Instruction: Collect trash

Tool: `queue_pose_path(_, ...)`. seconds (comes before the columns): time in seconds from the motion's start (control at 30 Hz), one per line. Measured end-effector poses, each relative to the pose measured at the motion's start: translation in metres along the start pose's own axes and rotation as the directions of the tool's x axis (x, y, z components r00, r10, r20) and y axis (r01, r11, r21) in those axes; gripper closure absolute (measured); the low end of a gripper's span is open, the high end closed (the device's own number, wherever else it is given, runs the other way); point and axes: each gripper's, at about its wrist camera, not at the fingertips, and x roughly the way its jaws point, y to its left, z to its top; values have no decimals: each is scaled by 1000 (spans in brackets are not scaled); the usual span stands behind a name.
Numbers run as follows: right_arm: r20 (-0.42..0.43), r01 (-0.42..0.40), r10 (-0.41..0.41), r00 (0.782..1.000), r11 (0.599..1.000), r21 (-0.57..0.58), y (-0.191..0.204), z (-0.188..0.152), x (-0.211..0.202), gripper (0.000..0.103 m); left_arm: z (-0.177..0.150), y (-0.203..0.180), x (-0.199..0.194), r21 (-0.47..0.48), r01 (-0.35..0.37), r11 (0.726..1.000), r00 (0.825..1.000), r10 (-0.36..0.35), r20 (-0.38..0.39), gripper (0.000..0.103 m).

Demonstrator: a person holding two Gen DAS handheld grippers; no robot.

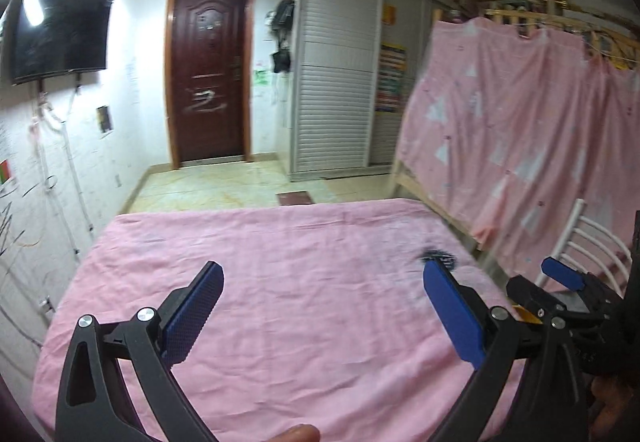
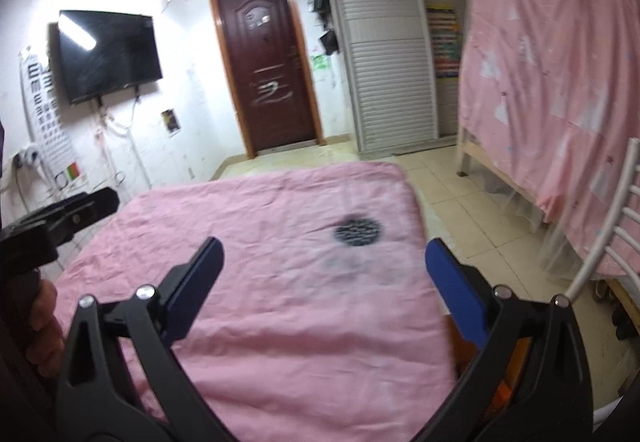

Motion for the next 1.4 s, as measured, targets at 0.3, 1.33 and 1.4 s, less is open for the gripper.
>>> queue_pose_path(0.3,-27,-62,61,998,997,-48,46,-3,23,6,-7,48,-6,-45,-52,998,999,52,-1,10)
queue_pose_path(1.33,-115,-149,134,984,980,-129,97,-13,66,6,-37,108,31,-113,-182,977,981,172,-88,10)
queue_pose_path(1.4,-115,-147,133,984,981,-129,97,-14,66,6,-38,109,32,-116,-182,976,981,172,-92,10)
